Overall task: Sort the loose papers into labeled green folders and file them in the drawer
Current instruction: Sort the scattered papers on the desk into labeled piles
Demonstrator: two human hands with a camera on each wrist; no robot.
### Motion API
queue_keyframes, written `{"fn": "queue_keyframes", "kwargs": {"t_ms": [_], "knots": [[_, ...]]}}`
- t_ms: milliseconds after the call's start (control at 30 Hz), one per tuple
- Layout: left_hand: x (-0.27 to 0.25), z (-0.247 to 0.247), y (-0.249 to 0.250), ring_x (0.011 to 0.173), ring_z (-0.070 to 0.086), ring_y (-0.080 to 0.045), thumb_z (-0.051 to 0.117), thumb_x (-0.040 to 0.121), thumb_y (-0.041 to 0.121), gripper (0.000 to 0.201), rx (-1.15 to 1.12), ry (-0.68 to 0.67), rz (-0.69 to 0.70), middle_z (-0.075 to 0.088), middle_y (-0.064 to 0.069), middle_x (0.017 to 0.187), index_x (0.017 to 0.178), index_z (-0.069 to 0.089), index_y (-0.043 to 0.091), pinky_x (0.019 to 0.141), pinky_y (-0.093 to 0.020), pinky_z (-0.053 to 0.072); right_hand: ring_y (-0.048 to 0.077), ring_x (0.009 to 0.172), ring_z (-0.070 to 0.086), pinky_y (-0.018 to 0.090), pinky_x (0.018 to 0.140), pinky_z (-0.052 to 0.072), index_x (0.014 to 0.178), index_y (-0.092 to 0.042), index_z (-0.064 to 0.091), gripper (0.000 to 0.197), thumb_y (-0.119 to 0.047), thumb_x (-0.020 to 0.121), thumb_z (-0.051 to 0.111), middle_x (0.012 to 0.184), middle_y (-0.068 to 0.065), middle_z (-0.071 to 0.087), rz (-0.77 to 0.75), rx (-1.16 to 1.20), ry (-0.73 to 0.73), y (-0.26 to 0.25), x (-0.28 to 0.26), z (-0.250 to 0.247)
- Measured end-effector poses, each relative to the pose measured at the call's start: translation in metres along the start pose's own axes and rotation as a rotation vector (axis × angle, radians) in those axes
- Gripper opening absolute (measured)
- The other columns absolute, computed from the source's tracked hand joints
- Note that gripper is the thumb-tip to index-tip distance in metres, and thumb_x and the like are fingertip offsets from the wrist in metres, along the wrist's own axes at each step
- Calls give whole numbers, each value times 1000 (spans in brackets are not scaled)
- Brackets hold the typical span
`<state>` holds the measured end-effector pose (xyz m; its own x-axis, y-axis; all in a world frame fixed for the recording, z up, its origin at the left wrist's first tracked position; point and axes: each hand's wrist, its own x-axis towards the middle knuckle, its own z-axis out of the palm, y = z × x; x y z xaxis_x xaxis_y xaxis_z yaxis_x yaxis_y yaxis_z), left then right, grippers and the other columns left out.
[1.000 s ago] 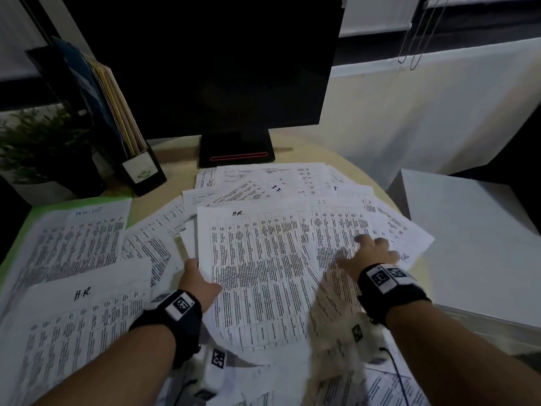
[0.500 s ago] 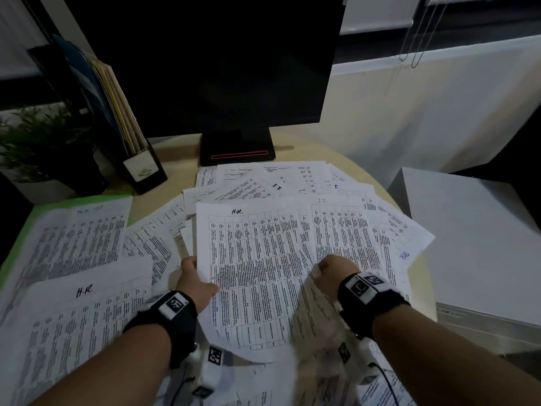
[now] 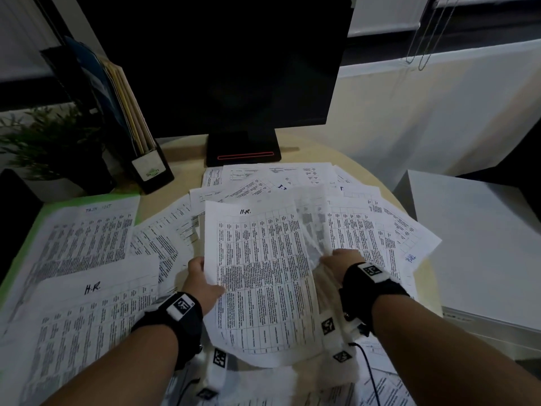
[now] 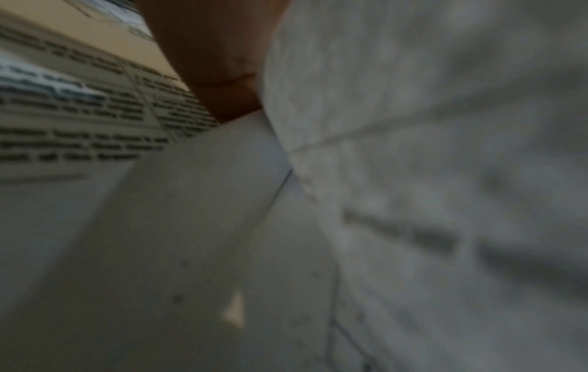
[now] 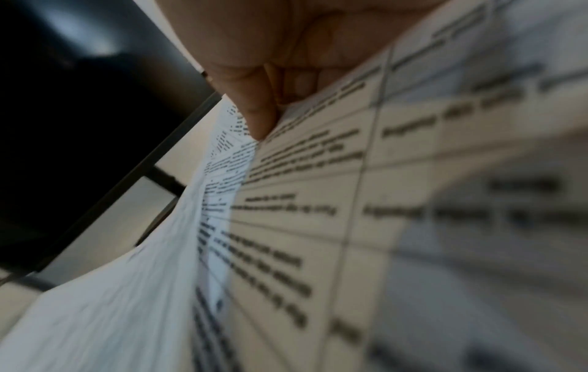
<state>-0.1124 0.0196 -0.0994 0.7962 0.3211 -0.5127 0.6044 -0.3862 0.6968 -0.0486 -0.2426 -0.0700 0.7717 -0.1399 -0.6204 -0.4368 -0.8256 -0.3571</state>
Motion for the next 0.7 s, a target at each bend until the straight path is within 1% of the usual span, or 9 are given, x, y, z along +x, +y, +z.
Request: {"fn": "queue_keyframes", "kwargs": {"t_ms": [67,133,200,267,367,467,533,600,700], "knots": [[0,0,-1,90,50,-22,62,85,-5,71,10,7,13,49,-4,105,141,23,14,75,-28,42,27,119,54,28,92,44,131,-13,54,37,-26,96,49,130,10,57,11,-158,22,15,4,-13],[2,0,-2,91,50,-22,62,85,-6,70,11,7,17,50,-4,106,140,24,14,75,-27,41,25,114,57,31,97,46,132,-23,52,38,-24,94,50,126,5,57,46,-150,63,31,6,-26],[3,0,-2,92,51,-23,62,84,-6,70,3,1,13,51,-6,107,140,24,14,77,-28,42,18,93,60,28,86,48,122,-21,57,30,-26,93,52,105,1,60,93,43,91,41,6,-33],[4,1,-2,92,51,-24,62,83,-8,71,0,8,16,53,-10,111,140,24,13,79,-29,42,13,72,54,25,74,43,103,-13,61,19,-28,95,52,84,0,56,103,92,80,46,3,-32],[6,3,-2,93,52,-25,63,82,-10,73,-40,24,13,54,-14,118,140,24,11,79,-31,44,22,80,60,28,80,47,92,-11,61,20,-30,94,55,89,6,61,57,158,18,47,1,-22],[8,2,-3,98,56,-28,67,79,-8,77,-134,44,-13,55,-15,124,139,24,12,86,-37,48,17,70,58,26,73,46,75,-16,57,22,-29,93,57,82,4,61,15,243,-24,40,-4,-8],[8,1,-5,99,55,-27,70,78,-7,82,-168,48,-3,53,-14,130,141,20,11,87,-35,46,17,68,59,23,66,46,75,-17,57,21,-28,93,57,79,3,62,-8,300,-80,31,-8,0],[8,0,-6,101,53,-26,70,76,-10,89,-183,47,2,49,-14,135,144,16,11,87,-32,43,17,68,60,23,65,46,78,-16,59,19,-28,93,57,78,3,63,-32,313,-88,25,-9,7],[6,-2,-7,121,48,-30,72,72,-14,104,-212,44,21,41,-5,143,149,9,16,94,-36,42,15,70,57,22,62,46,91,-11,60,17,-29,92,59,89,6,64,-32,205,-37,17,-8,8]]}}
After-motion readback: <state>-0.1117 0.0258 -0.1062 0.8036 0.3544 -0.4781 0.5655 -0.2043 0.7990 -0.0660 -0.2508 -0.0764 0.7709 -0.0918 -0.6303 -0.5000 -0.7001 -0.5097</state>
